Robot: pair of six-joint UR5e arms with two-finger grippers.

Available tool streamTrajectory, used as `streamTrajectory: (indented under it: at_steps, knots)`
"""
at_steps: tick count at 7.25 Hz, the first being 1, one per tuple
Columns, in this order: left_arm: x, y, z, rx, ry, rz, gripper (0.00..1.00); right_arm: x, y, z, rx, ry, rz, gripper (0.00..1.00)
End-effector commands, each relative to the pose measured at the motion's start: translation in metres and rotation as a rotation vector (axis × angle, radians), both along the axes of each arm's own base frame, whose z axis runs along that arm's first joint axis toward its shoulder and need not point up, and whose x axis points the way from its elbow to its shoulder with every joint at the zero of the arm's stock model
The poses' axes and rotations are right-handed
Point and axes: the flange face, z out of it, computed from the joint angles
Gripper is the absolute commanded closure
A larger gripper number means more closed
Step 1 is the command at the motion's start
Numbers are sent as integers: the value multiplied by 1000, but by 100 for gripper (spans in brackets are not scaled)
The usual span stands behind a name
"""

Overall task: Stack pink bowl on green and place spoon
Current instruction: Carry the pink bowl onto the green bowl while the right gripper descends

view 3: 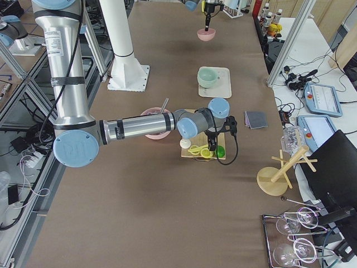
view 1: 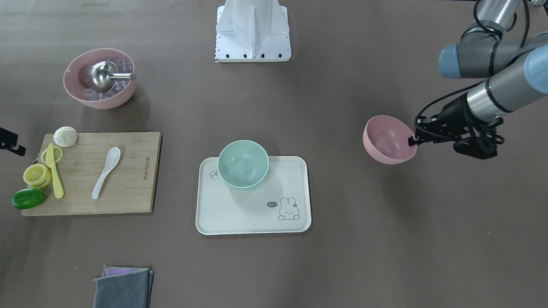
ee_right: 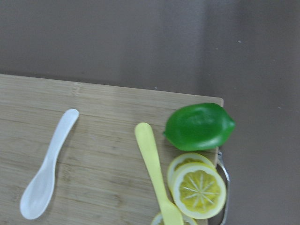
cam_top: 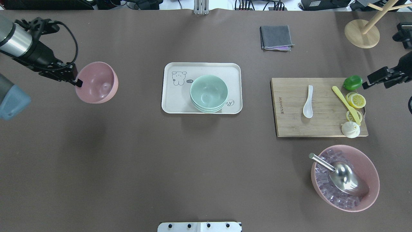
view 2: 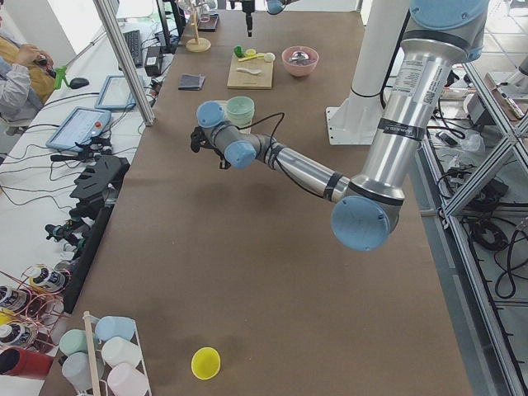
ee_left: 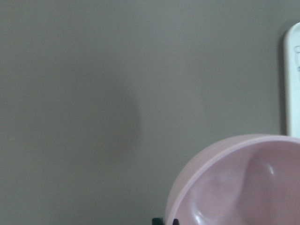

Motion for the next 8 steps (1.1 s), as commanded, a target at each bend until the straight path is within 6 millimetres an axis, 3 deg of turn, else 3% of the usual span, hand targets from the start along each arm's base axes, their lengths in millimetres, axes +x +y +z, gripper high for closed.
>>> streamTrajectory:
  at_steps: [1, 3, 4, 6, 8]
  knots:
    - [81, 11, -109, 6, -38, -39, 100, -63, -10, -33, -33, 28, 29, 1]
    - [147, 29, -167, 30, -103, -53, 100, -114, -12, -67, -113, 27, 90, 1]
    - [164, 19, -186, 37, -105, -55, 100, -139, -9, -70, -121, 55, 104, 1]
    - [221, 7, -217, 24, -142, -82, 100, -158, -17, -66, -188, 69, 137, 1]
    - [241, 18, -220, 30, -150, -85, 100, -162, -18, -48, -227, 92, 144, 3]
